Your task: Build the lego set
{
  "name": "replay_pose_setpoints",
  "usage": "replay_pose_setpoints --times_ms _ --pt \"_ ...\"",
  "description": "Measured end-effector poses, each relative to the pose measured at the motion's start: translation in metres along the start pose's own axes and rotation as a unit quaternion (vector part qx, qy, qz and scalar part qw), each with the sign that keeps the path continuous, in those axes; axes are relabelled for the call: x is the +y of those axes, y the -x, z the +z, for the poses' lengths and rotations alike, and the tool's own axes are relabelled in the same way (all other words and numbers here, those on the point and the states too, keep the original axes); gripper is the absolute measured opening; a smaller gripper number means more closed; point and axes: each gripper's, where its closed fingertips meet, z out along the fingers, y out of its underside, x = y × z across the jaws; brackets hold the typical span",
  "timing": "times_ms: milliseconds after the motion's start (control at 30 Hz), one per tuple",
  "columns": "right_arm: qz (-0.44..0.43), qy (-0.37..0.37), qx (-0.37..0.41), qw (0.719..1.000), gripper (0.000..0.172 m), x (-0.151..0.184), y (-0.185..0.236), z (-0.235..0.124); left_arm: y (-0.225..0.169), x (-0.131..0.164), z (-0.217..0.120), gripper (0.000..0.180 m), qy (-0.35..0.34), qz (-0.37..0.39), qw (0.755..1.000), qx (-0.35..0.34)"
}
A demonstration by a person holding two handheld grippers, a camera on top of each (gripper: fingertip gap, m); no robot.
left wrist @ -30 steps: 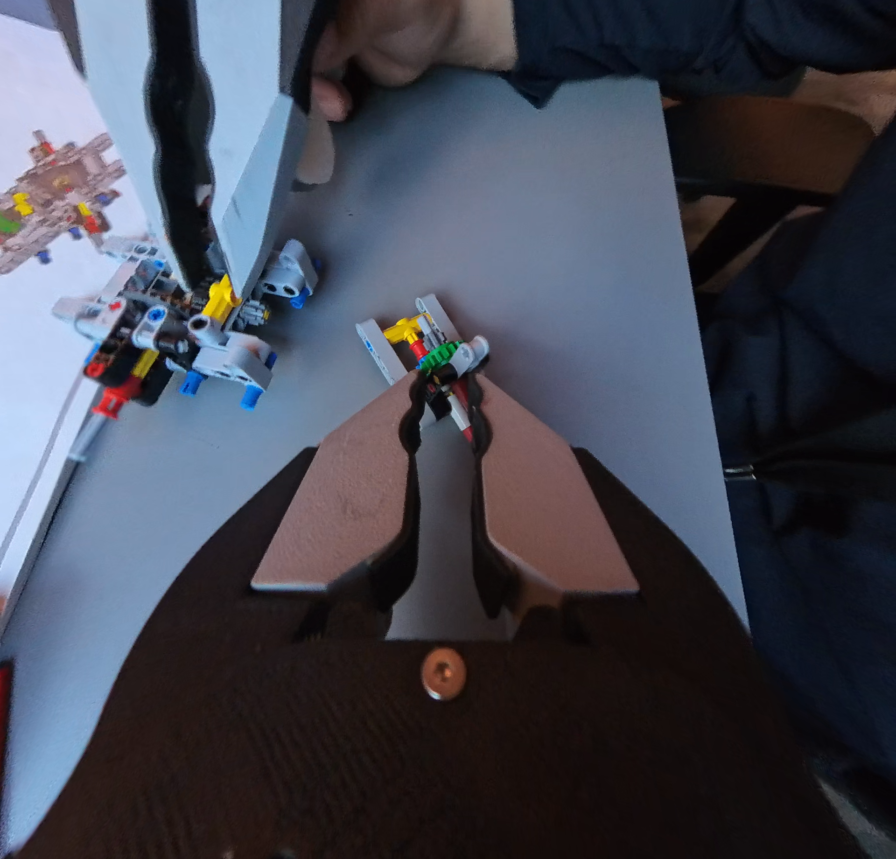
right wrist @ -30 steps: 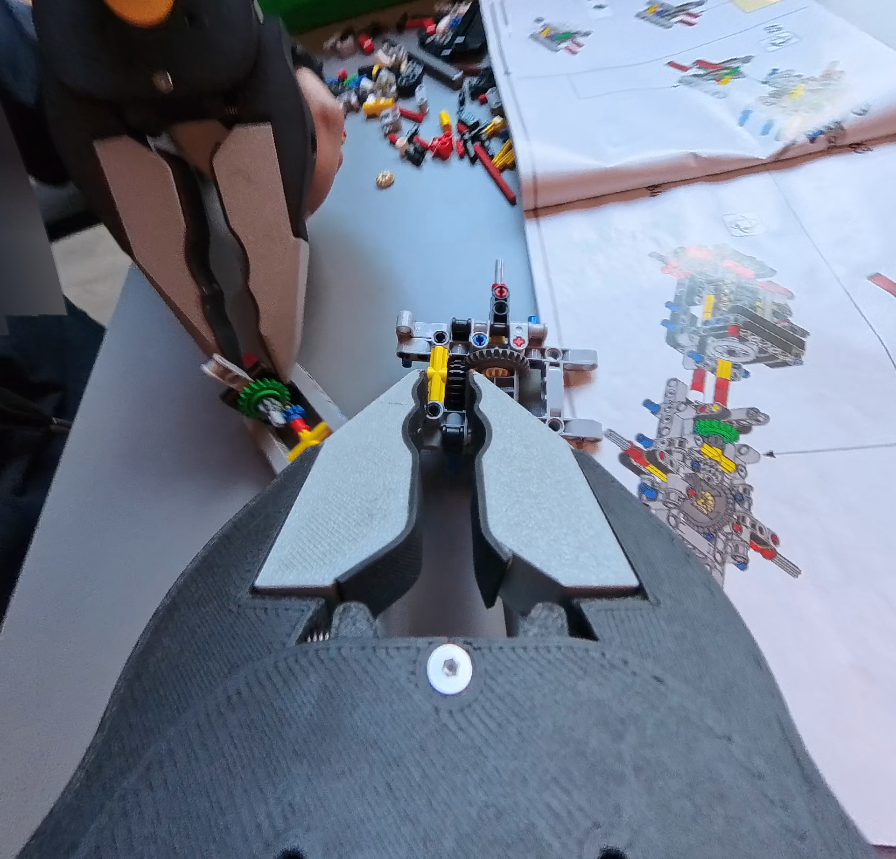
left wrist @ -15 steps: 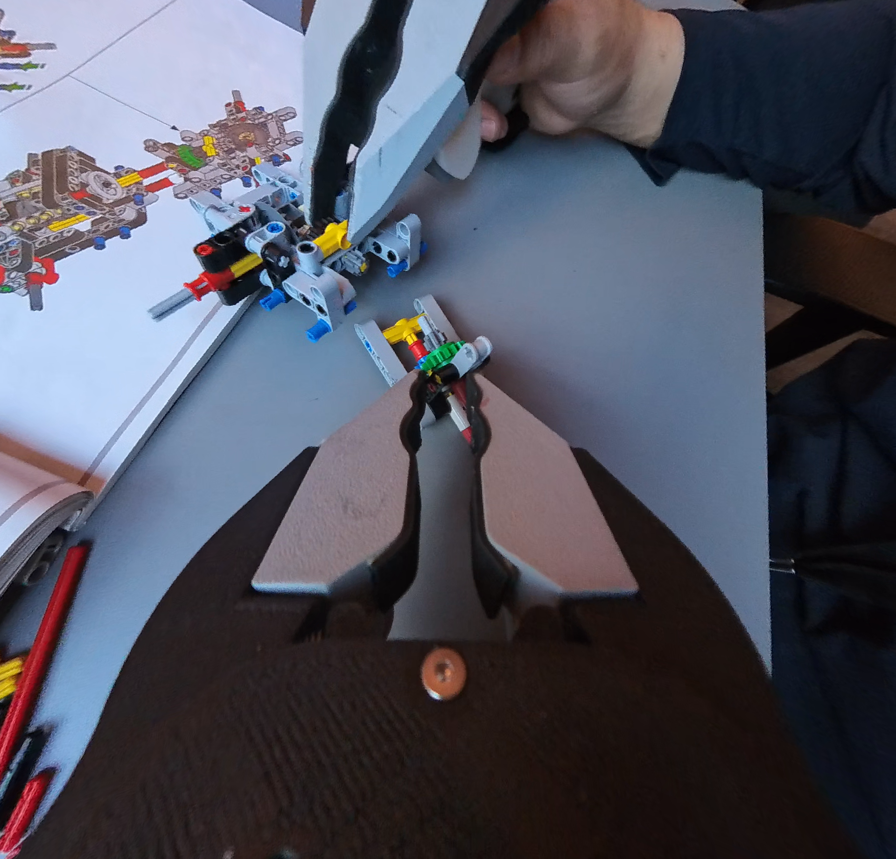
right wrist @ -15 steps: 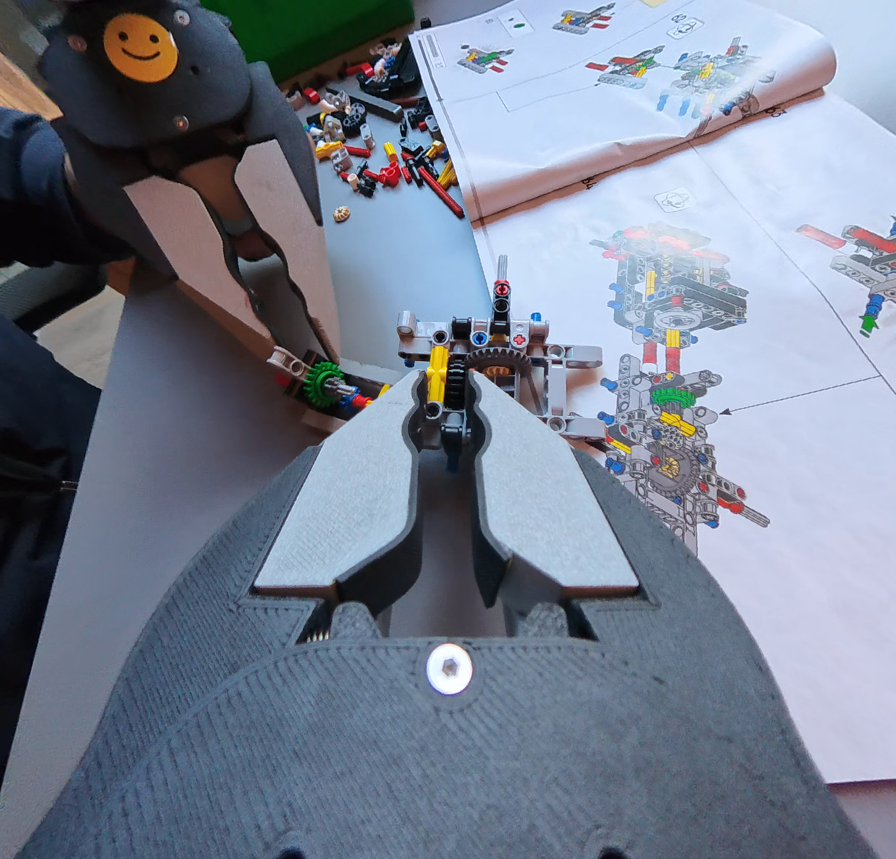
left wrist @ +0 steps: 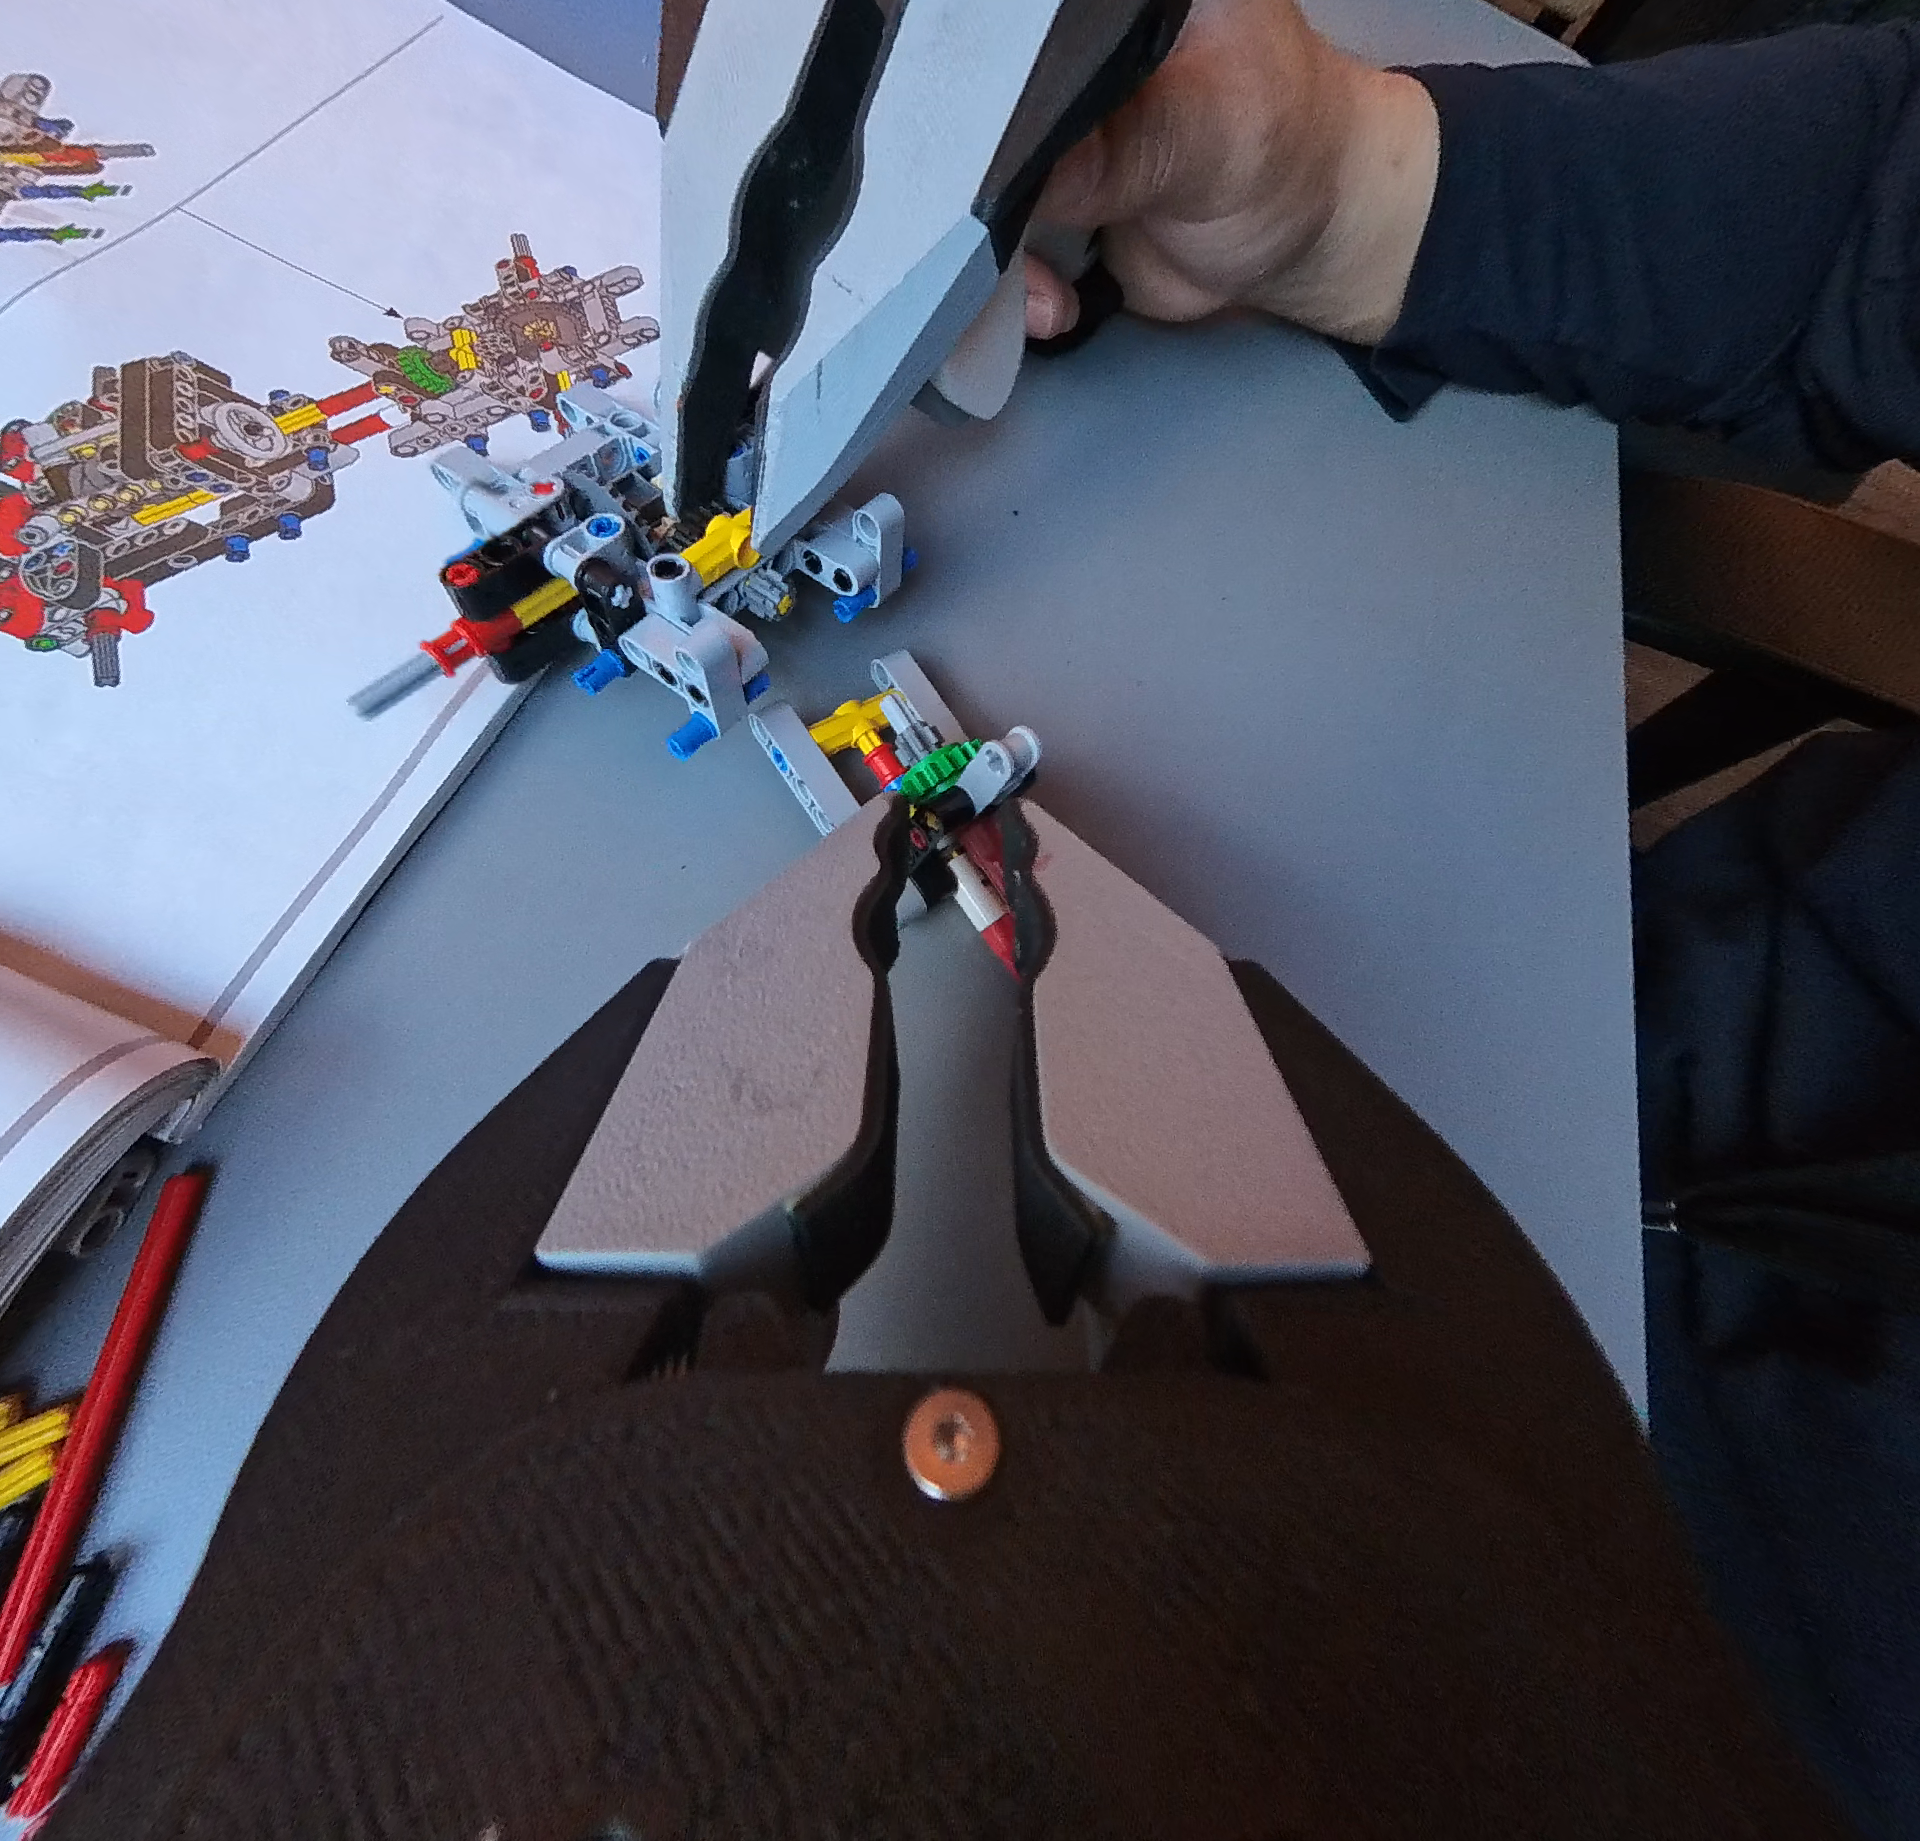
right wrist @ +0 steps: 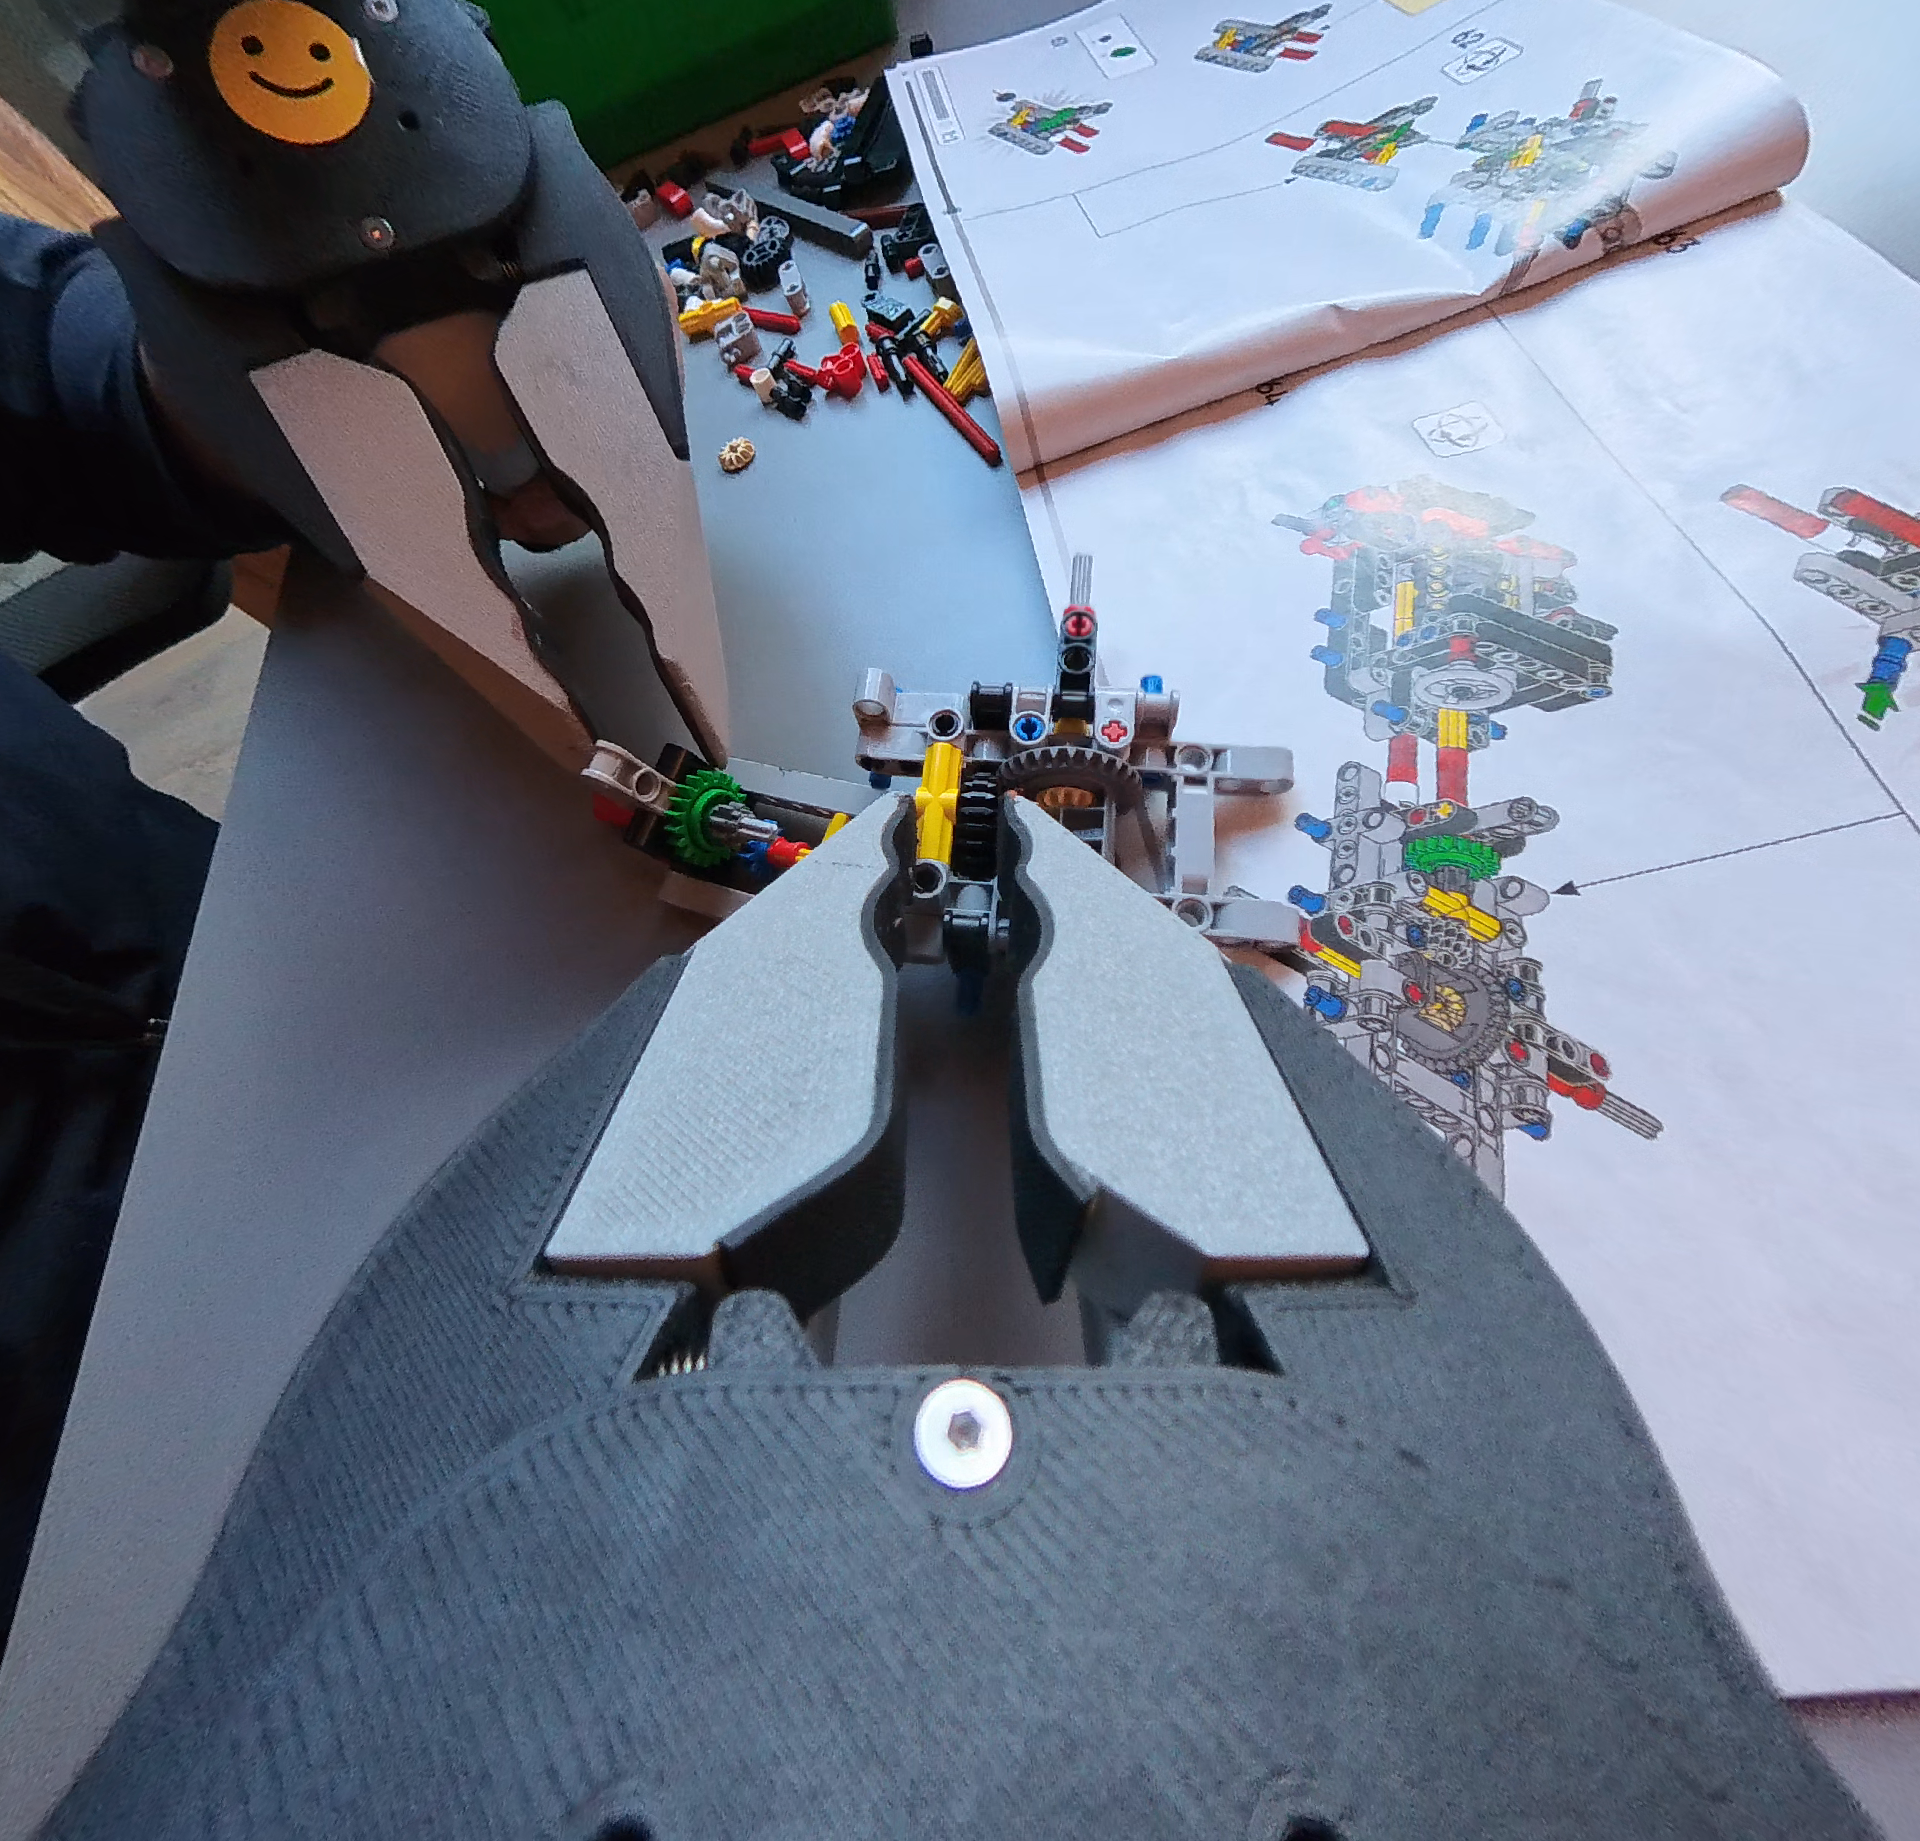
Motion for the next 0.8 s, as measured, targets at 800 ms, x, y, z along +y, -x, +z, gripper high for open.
replay_pose_setpoints --times_ms 800 --pt "-0.004 0.006 -0.003 1.0 0.012 0.0018 0.0019 0.0011 -0.0006 0.0024 0.0008 0.015 0.006 0.003 1.0 0.007"
